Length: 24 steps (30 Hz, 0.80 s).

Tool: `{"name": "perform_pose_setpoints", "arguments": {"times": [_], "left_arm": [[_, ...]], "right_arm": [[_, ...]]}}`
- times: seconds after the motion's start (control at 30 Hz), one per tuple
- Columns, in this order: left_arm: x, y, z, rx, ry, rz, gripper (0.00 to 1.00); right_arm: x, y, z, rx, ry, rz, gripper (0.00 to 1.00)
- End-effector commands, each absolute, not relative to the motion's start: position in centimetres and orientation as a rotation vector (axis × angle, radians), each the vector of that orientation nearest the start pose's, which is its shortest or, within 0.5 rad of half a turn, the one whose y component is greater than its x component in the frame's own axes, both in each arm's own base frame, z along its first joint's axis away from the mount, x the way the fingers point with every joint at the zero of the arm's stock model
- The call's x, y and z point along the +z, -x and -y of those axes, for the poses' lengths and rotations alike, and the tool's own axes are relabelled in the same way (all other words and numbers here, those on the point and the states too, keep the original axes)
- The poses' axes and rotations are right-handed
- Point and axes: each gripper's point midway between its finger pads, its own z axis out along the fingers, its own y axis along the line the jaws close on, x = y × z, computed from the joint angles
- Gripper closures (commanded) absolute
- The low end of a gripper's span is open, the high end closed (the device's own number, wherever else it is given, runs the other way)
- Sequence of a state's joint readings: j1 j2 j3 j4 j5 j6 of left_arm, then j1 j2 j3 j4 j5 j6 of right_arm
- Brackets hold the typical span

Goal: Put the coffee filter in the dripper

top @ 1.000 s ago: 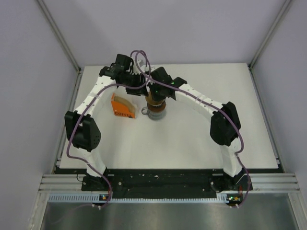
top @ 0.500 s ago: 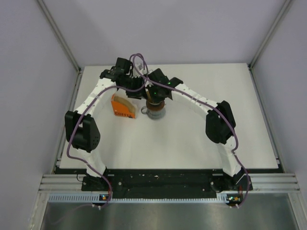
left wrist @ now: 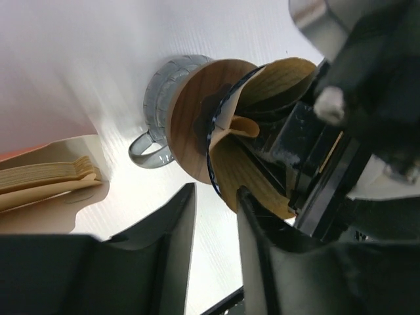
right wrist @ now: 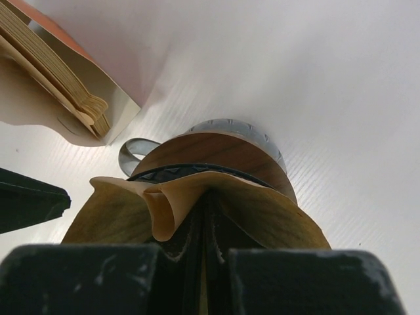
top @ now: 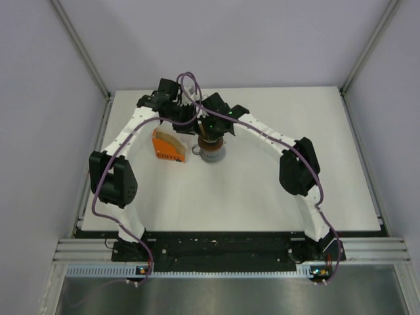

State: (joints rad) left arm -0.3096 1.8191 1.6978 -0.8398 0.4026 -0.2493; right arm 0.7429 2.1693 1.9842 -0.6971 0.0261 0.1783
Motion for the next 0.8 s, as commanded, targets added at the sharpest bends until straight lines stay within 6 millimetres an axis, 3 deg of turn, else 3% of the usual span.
{"name": "perform_pose_setpoints", "arguments": {"times": [0.0,0.47,0.77], "left_arm": [[19.2,-40.2,21.9,-0.739,-0.303,-2.488,0.66],[18.9,-39.9,21.8,-0.697,-0.367,-2.487,0.96],[19.1,-40.0,22.7,-0.667,-0.431,-2.475,0.96]], "right_arm": [[12.7,-38.2,-38.9,0.456,0.769,-2.41,1.0],[21.3,-38.2,-38.6,0.659,0.702,-2.225,1.0],[24.6,-39.4,-37.4,0.75,0.73,-2.11,0.91]]}}
